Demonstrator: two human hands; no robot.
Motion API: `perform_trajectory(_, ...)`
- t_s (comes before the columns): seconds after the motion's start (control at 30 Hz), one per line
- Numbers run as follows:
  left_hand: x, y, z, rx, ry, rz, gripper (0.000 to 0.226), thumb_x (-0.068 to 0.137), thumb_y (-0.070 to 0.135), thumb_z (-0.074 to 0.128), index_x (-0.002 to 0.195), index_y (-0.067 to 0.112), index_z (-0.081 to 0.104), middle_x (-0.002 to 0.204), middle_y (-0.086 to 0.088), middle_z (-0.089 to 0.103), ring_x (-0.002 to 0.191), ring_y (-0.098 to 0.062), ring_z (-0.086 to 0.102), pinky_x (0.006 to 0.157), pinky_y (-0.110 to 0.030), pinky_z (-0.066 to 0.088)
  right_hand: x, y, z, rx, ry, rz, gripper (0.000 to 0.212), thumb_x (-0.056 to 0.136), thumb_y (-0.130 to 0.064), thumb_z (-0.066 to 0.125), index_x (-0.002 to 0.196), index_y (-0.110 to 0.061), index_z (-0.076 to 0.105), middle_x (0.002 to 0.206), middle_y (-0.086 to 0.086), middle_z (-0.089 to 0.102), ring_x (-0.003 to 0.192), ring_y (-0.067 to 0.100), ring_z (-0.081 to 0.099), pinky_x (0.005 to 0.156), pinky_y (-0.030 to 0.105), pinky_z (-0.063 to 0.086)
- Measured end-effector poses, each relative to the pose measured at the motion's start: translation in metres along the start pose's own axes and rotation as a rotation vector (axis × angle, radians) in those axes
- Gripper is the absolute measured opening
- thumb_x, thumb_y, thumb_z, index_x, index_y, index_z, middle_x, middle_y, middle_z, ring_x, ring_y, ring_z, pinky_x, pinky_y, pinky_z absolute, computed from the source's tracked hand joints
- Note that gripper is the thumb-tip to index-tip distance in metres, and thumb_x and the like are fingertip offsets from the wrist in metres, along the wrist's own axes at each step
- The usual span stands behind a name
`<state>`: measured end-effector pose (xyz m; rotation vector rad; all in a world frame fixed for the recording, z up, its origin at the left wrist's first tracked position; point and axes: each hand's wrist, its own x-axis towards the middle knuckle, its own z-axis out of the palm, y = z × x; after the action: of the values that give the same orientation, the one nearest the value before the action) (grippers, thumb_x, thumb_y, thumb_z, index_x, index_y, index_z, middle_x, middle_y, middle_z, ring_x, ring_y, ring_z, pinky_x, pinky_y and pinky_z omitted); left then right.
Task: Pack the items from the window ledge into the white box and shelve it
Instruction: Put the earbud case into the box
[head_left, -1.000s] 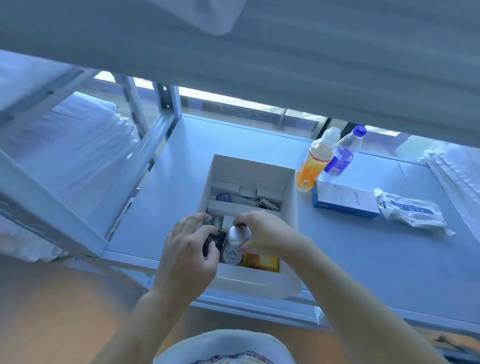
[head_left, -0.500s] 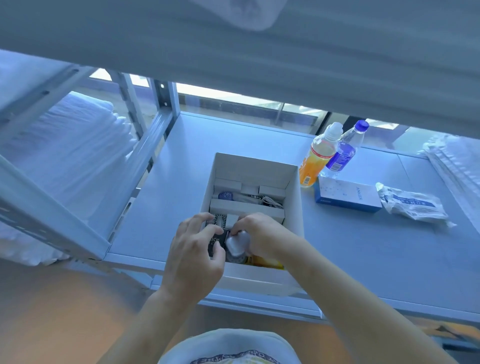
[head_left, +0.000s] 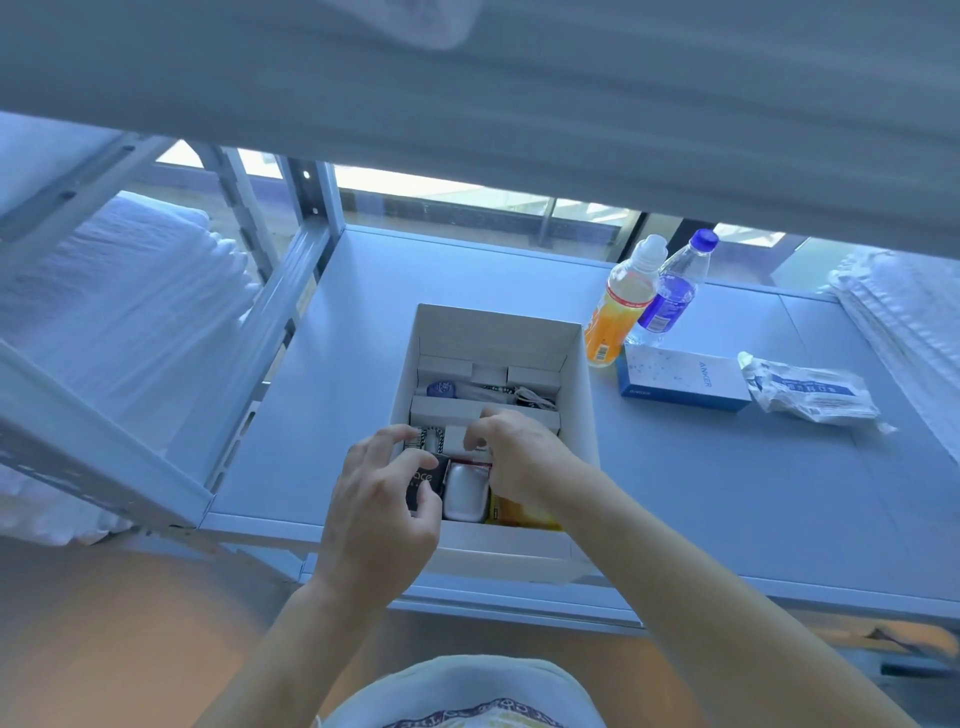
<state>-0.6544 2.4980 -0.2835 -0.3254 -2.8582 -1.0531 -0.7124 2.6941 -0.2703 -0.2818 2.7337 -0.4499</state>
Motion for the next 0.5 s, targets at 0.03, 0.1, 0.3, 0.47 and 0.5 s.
perform_trajectory(0.03, 0.000, 0.000, 0.000, 0.001, -0.002, -0.002, 0.023, 0.087, 0.014, 0.062, 0.106, 0.018, 0.072, 0.132, 0.005, 0.055, 0.121, -0.019, 0.047, 0.094, -0.036, 0.050, 0.000, 0.002, 0.000, 0.020, 0.016, 0.013, 0.039, 0.084, 0.002, 0.064, 0.116, -0.020, 0.067, 0.110, -0.003, 0.055, 0.102, 0.023, 0.056, 0.082, 0.035, 0.051)
perform_trajectory(0.1, 0.000, 0.001, -0.001, 0.002, -0.005, -0.004, 0.022, 0.087, 0.013, 0.062, 0.105, 0.019, 0.072, 0.132, 0.005, 0.055, 0.120, -0.019, 0.048, 0.092, -0.036, 0.050, -0.002, 0.002, 0.003, 0.125, 0.005, 0.012, 0.030, 0.079, -0.011, 0.071, 0.108, -0.020, 0.068, 0.105, -0.004, 0.059, 0.097, 0.021, 0.059, 0.081, 0.036, 0.055)
perform_trajectory(0.3, 0.000, 0.000, -0.001, 0.004, -0.003, 0.002, 0.020, 0.087, 0.013, 0.063, 0.104, 0.021, 0.072, 0.132, 0.006, 0.055, 0.119, -0.017, 0.046, 0.092, -0.030, 0.045, -0.001, 0.001, 0.007, 0.072, -0.127, -0.013, 0.060, 0.071, -0.028, 0.092, 0.124, -0.028, 0.062, 0.114, -0.004, 0.054, 0.104, 0.023, 0.056, 0.088, 0.041, 0.054)
perform_trajectory(0.47, 0.001, 0.001, -0.001, 0.010, -0.010, 0.001, 0.020, 0.088, 0.014, 0.063, 0.104, 0.021, 0.072, 0.132, 0.007, 0.054, 0.120, -0.015, 0.045, 0.091, -0.025, 0.039, 0.010, 0.000, 0.006, -0.118, -0.131, 0.017, 0.056, 0.090, -0.025, 0.079, 0.142, -0.025, 0.059, 0.125, 0.001, 0.054, 0.114, 0.030, 0.058, 0.093, 0.041, 0.051)
perform_trajectory(0.5, 0.000, 0.000, -0.001, 0.011, -0.010, 0.000, 0.020, 0.087, 0.014, 0.064, 0.104, 0.021, 0.072, 0.132, 0.007, 0.054, 0.119, -0.015, 0.046, 0.091, -0.025, 0.038, 0.011, -0.001, 0.007, -0.140, -0.139, 0.020, 0.055, 0.091, -0.026, 0.077, 0.143, -0.026, 0.059, 0.125, 0.002, 0.055, 0.114, 0.030, 0.058, 0.092, 0.041, 0.052)
